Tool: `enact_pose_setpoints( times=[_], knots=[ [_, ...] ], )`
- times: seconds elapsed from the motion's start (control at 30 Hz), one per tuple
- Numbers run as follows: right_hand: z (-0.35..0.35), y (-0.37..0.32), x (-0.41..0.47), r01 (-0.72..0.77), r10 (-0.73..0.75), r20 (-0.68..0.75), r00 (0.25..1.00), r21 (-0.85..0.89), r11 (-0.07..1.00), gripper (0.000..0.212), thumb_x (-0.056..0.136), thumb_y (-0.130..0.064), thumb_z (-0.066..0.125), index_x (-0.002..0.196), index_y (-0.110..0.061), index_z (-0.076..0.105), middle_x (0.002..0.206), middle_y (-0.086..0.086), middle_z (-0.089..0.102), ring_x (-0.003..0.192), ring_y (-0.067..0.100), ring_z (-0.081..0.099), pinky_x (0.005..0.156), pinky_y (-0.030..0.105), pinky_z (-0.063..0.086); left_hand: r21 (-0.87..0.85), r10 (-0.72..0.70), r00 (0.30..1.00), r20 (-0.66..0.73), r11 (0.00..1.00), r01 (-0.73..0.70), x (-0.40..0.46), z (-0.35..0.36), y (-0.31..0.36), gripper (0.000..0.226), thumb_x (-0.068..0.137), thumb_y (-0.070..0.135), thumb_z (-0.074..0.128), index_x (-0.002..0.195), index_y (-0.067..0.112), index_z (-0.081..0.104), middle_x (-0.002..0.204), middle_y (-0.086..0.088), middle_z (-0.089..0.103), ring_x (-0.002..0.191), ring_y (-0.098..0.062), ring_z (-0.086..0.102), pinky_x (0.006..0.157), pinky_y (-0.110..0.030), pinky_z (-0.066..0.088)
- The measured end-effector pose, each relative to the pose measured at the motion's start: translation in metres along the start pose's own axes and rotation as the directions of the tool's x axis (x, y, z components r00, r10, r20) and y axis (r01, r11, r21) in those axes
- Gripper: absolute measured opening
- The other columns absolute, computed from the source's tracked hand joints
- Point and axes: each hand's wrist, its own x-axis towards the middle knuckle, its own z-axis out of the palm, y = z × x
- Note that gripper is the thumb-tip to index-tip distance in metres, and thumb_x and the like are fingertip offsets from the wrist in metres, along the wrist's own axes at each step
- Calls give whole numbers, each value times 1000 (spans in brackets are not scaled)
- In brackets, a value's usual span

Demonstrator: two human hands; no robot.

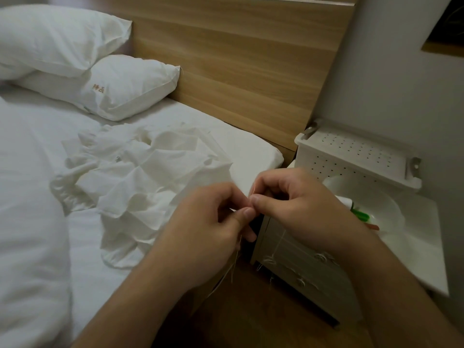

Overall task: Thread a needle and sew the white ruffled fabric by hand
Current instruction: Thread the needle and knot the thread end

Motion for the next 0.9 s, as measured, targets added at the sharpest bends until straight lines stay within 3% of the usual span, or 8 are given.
enact_pose_setpoints(
  times=[0.1, 0.2, 0.37, 0.57, 0.63, 0.7, 0.77, 0.9],
  knots=[
    [0, -1, 0, -3, 3, 9, 1000, 8, 1000, 17, 100, -25, 64, 85, -26, 72, 75, 0, 67, 69, 13, 61, 64, 31, 51, 37, -2, 999, -46, 999, 4, 0, -1, -1, 16, 100, 17, 70, 88, 27, 73, 69, 7, 75, 64, -10, 73, 67, -33, 62],
    [-3, 3, -1, -35, 35, 4, 999, 1, 999, 13, 99, -26, 66, 87, -27, 72, 76, -4, 67, 69, 7, 61, 61, 22, 49, 28, -48, 992, -115, 998, 51, 1, -2, -2, 20, 100, 13, 71, 83, 24, 73, 66, 6, 74, 61, -8, 72, 63, -24, 57],
    [-20, 12, -6, -114, 116, -51, 992, 33, 993, 16, 98, -22, 66, 84, -23, 73, 65, -12, 63, 58, -2, 55, 57, 11, 43, 29, -128, 956, -262, 990, 140, 5, -11, -7, 22, 101, 12, 70, 81, 22, 73, 65, 8, 75, 61, -8, 72, 67, -29, 57],
    [-33, 15, -12, -104, 121, -147, 982, 120, 987, 18, 98, -11, 65, 82, -13, 72, 54, -17, 56, 52, -2, 51, 53, 10, 41, 25, -186, 952, -245, 980, 198, 6, -16, -11, 20, 102, 15, 69, 84, 21, 73, 66, 8, 76, 59, -7, 71, 64, -24, 51],
    [-31, 13, -12, -83, 98, -134, 986, 111, 990, 17, 99, -12, 65, 83, -14, 73, 55, -17, 56, 53, -2, 51, 52, 9, 40, 30, -168, 961, -218, 983, 179, 4, -14, -8, 18, 101, 18, 70, 84, 22, 72, 72, 10, 77, 60, -7, 71, 60, -20, 50],
    [-26, 11, -10, -69, 79, -111, 991, 92, 993, 16, 99, -14, 66, 85, -16, 73, 57, -18, 57, 55, -3, 53, 53, 8, 41, -9, -133, 975, -180, 991, 133, 3, -11, -4, 19, 100, 16, 71, 82, 21, 71, 91, 15, 79, 66, -8, 74, 59, -19, 53],
    [-20, 9, -7, -63, 69, -85, 994, 68, 996, 15, 99, -16, 66, 86, -19, 73, 60, -18, 59, 57, -3, 54, 54, 9, 42, -68, -67, 989, -130, 996, 58, 1, -9, 0, 21, 98, 8, 71, 80, 17, 71, 112, 16, 76, 75, -12, 78, 64, -25, 59],
    [-10, 7, -4, -42, 43, -45, 998, 29, 999, 15, 100, -20, 66, 87, -24, 72, 67, -11, 63, 59, 1, 55, 56, 15, 43, -128, 17, 998, -66, 991, -25, -1, -4, 5, 21, 98, 3, 71, 81, 15, 73, 123, 14, 73, 81, -18, 80, 68, -36, 65]
  ],
)
